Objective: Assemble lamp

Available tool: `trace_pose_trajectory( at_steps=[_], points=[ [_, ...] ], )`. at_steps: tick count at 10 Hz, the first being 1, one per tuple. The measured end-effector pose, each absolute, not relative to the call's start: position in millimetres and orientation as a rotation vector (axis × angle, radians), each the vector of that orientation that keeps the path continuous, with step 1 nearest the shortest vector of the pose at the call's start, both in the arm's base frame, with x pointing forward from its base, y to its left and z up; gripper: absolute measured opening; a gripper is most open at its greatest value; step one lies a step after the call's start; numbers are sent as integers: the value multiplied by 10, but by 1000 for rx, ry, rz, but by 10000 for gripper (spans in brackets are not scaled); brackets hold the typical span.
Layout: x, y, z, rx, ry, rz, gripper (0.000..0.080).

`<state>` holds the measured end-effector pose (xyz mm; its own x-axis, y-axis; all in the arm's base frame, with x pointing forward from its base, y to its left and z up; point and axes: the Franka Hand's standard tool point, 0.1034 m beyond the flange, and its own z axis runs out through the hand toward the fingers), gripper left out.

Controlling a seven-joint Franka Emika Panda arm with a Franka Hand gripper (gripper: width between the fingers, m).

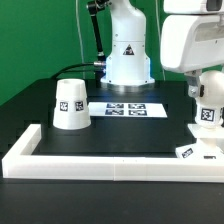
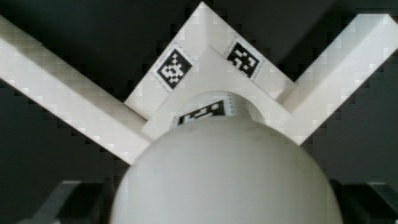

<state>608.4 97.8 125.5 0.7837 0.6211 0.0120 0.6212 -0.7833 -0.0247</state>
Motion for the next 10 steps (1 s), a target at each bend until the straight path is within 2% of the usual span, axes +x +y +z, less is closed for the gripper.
trace_pose_trajectory(
  at_steps=[10],
  points=[
    [6062,988,1245,-3086,247,7,580]
  ],
)
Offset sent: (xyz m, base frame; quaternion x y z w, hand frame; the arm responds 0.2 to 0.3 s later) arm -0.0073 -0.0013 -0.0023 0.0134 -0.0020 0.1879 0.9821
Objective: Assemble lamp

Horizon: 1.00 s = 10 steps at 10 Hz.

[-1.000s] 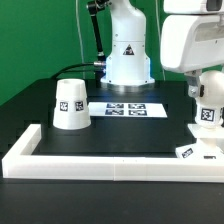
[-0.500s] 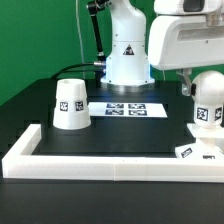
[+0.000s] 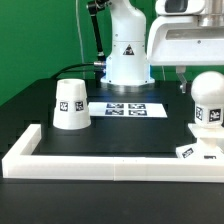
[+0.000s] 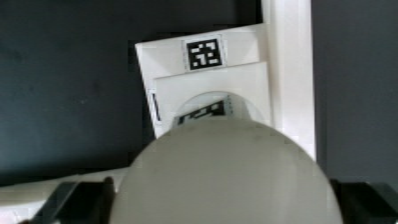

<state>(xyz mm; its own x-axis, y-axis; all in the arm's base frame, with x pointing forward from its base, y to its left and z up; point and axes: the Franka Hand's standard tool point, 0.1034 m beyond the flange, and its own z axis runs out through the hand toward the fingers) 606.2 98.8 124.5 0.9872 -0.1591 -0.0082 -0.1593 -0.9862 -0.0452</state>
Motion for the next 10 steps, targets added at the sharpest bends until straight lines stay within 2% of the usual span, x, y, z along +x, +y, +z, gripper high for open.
trace_pose_trajectory(
  at_steps=[3,10],
  points=[
    [6061,991,1244,-3053,498,14,580],
    [6019,1081,1232,-2645,1510,94,580]
  ],
)
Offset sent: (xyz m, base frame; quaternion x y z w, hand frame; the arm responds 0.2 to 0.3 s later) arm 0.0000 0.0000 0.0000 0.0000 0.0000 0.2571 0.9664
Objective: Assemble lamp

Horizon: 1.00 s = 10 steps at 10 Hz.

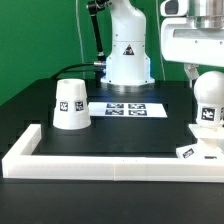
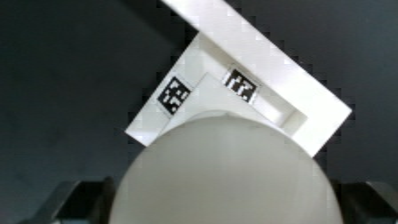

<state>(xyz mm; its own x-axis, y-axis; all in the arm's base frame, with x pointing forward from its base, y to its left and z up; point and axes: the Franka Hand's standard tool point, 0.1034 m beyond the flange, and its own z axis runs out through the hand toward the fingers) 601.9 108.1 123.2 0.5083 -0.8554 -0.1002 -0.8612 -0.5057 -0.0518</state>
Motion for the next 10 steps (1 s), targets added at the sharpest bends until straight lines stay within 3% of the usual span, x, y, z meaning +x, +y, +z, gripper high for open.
trace_pose_trajectory(
  at_steps=[4,8,9,10],
  points=[
    [6014,1133,1235,-2335,1946,139,580],
    [6011,1154,1231,-2210,2084,160,594],
    [6010,1154,1230,-2231,2060,158,679],
    [6008,1152,1229,-2319,1956,152,693]
  ],
)
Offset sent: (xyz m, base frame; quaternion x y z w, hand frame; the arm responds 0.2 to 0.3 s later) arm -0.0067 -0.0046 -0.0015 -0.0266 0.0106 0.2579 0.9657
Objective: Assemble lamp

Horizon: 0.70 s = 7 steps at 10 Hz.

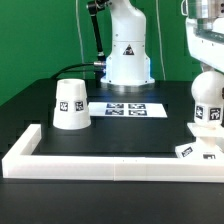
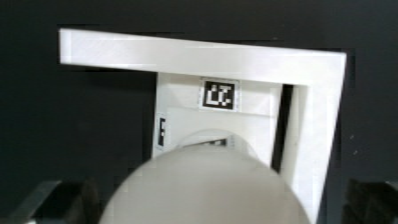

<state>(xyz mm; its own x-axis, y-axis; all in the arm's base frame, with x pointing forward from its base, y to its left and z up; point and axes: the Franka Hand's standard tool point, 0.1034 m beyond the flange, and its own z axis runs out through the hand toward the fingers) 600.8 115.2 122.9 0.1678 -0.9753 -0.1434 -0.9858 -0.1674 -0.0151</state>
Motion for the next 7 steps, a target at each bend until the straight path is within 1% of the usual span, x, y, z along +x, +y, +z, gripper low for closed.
trace_pose_trajectory(
  at_steps=[1,3,7],
  points=[
    [6009,1145,1228,-2352,1913,149,698],
    [6007,1111,1227,-2562,1615,130,699],
    [6008,1114,1225,-2756,1230,104,699]
  ],
)
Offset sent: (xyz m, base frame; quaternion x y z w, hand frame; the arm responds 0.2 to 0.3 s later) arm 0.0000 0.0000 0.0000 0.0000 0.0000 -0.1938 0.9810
